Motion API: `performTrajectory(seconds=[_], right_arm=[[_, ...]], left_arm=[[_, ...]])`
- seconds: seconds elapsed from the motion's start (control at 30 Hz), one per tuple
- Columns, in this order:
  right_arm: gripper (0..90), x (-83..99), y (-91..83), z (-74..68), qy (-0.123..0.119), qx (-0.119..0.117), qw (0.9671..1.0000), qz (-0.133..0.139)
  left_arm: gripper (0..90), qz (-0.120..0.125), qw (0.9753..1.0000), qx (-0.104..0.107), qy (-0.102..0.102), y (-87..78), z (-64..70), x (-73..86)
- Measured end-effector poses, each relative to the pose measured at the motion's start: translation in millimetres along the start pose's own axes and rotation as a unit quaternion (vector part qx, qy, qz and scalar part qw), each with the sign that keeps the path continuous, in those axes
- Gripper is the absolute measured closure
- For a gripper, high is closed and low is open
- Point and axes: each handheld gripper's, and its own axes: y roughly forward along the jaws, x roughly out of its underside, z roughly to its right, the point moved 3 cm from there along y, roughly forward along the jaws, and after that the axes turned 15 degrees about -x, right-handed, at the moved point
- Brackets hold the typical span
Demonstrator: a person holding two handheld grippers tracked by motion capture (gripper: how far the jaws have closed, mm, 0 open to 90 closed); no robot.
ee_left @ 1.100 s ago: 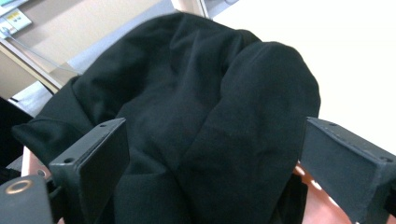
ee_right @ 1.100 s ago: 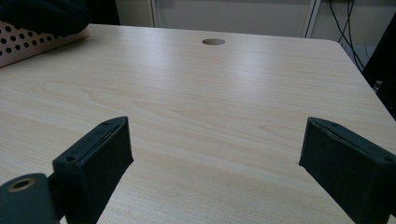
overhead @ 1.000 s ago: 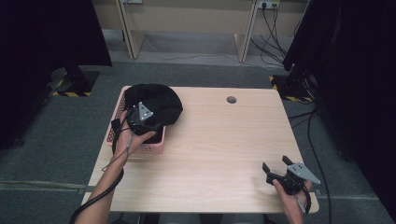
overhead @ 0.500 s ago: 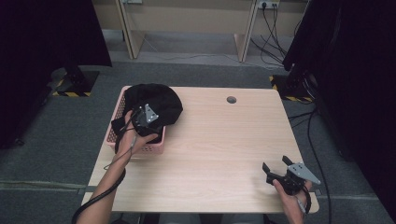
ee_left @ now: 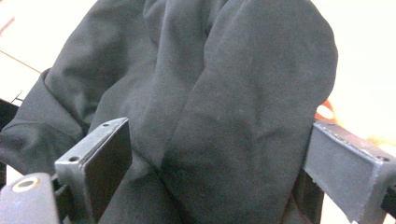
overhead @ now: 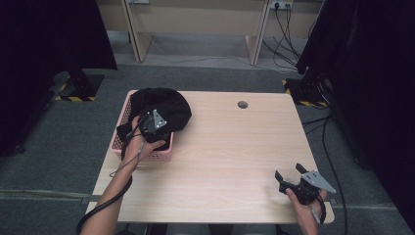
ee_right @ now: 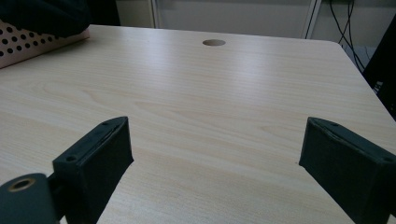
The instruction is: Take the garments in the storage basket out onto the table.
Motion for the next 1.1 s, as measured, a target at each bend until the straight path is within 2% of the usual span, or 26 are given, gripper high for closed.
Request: performTrajectory(seconds=[0.13,0.23,0.27,0.33,0.37,0.4,0.47,0.5,0.53,0.57,0.67,0.7,0.73,0.77,0.8,0.83,0.9,0.93,0.97,1.0,1.07,1.1], right_arm=[[9.1,0.0,-0.1,0.0,0.000,0.000,1.0000,0.001],[9.1,0.0,0.0,-0.3,0.000,0.000,1.0000,0.001],[9.1,0.0,0.0,-0.3,0.000,0.000,1.0000,0.001],[9.1,0.0,-0.1,-0.2,0.000,0.000,1.0000,0.002],[9.1,0.0,-0.1,-0.2,0.000,0.000,1.0000,0.002],[9.1,0.0,-0.1,-0.2,0.000,0.000,1.0000,0.002],[9.1,0.0,-0.1,-0.3,0.000,0.000,1.0000,0.002],[9.1,0.0,-0.1,-0.3,0.000,0.000,1.0000,0.002],[9.1,0.0,-0.1,-0.4,0.000,-0.001,1.0000,0.002],[9.1,0.0,-0.1,-0.4,0.000,-0.001,1.0000,0.002],[9.1,0.0,-0.4,-0.2,0.000,-0.001,1.0000,0.003],[9.1,0.0,-0.4,-0.2,0.000,-0.001,1.0000,0.003],[9.1,0.0,-0.5,-0.1,0.000,-0.001,1.0000,0.004],[9.1,0.0,-0.5,-0.1,0.000,-0.001,1.0000,0.004],[9.1,0.1,-0.8,-0.1,0.000,-0.002,1.0000,0.005],[9.1,0.1,-0.8,-0.1,0.000,-0.002,1.0000,0.005],[9.1,0.1,-0.8,-0.1,0.000,-0.002,1.0000,0.005],[9.1,0.1,-0.8,-0.1,0.000,-0.002,1.0000,0.005],[9.1,0.1,-0.8,-0.1,0.000,-0.002,1.0000,0.005],[9.1,0.1,-0.6,0.0,0.000,-0.002,1.0000,0.005],[9.1,0.1,-0.7,-0.1,0.000,-0.002,1.0000,0.005],[9.1,0.1,-0.7,-0.1,0.000,-0.002,1.0000,0.005]], left_arm=[[13.8,-0.006,1.0000,0.000,0.002,2.6,0.8,-0.7],[19.4,-0.019,0.9997,0.001,0.017,10.2,2.8,-2.8],[26.4,-0.019,0.9997,0.001,0.017,10.2,2.8,-2.8],[26.4,-0.019,0.9997,0.001,0.017,10.2,2.8,-2.8],[26.4,-0.026,0.9994,-0.002,0.023,13.5,4.4,-3.5],[31.6,-0.026,0.9994,-0.002,0.023,13.5,4.4,-3.5],[31.6,-0.032,0.9992,-0.003,0.026,15.5,6.4,-5.0],[39.3,-0.032,0.9992,-0.003,0.026,15.5,6.4,-5.0],[39.3,-0.032,0.9988,-0.010,0.035,16.7,9.3,-6.1],[53.7,-0.032,0.9988,-0.010,0.035,16.7,9.3,-6.1],[53.7,-0.027,0.9991,-0.012,0.031,16.0,9.1,-6.2],[72.2,-0.027,0.9991,-0.012,0.031,16.0,9.1,-6.2],[72.2,-0.014,0.9998,-0.014,0.009,13.2,4.6,-6.4],[78.5,-0.014,0.9998,-0.014,0.009,13.2,4.6,-6.4],[78.5,-0.014,0.9998,-0.014,0.009,13.2,4.6,-6.4],[78.5,0.003,0.9998,-0.017,-0.013,10.3,0.0,-5.4],[79.5,0.003,0.9998,-0.017,-0.013,10.3,0.0,-5.4],[79.5,0.028,0.9986,-0.029,-0.035,6.1,-7.7,-4.6],[79.7,0.028,0.9986,-0.029,-0.035,6.1,-7.7,-4.6],[79.7,0.058,0.9950,-0.048,-0.065,-1.8,-17.5,-6.7],[80.5,0.058,0.9950,-0.048,-0.065,-1.8,-17.5,-6.7],[80.5,0.100,0.9876,-0.070,-0.098,-14.1,-31.5,-13.8]])
